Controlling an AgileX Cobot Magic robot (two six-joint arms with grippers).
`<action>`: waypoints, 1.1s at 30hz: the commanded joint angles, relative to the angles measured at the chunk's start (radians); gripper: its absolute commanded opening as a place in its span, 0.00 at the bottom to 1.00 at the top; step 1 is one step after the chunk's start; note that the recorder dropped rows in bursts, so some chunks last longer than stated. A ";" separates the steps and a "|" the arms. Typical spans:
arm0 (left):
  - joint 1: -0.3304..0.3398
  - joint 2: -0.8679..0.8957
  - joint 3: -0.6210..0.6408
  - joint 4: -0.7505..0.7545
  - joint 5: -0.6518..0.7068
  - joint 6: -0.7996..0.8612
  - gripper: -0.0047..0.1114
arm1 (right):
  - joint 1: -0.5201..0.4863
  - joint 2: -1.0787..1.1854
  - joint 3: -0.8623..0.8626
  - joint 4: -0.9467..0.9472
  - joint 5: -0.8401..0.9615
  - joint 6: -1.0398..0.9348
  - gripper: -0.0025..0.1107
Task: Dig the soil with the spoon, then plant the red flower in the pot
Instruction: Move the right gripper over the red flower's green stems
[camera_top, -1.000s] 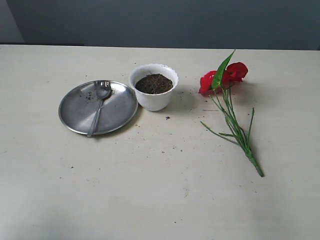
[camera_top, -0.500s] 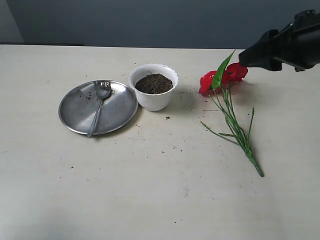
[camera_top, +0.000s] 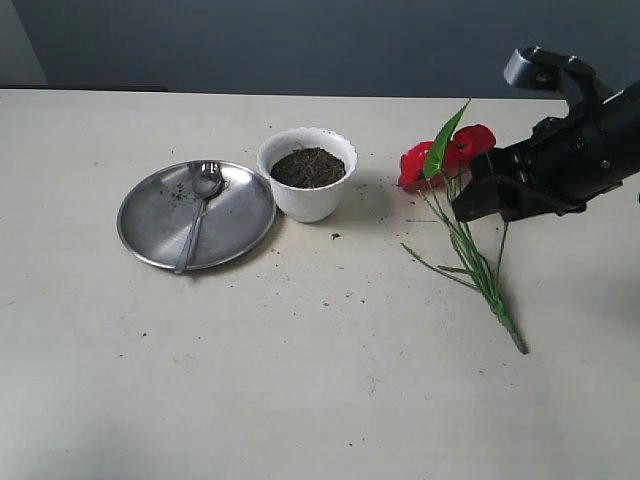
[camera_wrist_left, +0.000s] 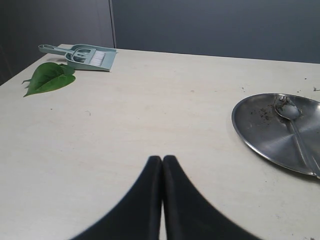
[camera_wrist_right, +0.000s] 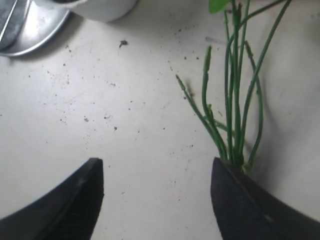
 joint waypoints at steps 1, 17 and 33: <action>-0.007 -0.006 0.005 -0.011 -0.007 0.000 0.04 | 0.003 0.010 -0.006 -0.006 0.021 0.005 0.55; -0.007 -0.006 0.005 -0.011 -0.007 0.000 0.04 | 0.003 0.010 -0.006 -0.078 -0.151 0.030 0.73; -0.007 -0.006 0.005 -0.011 -0.007 0.000 0.04 | 0.151 0.234 -0.275 -0.476 -0.042 0.321 0.71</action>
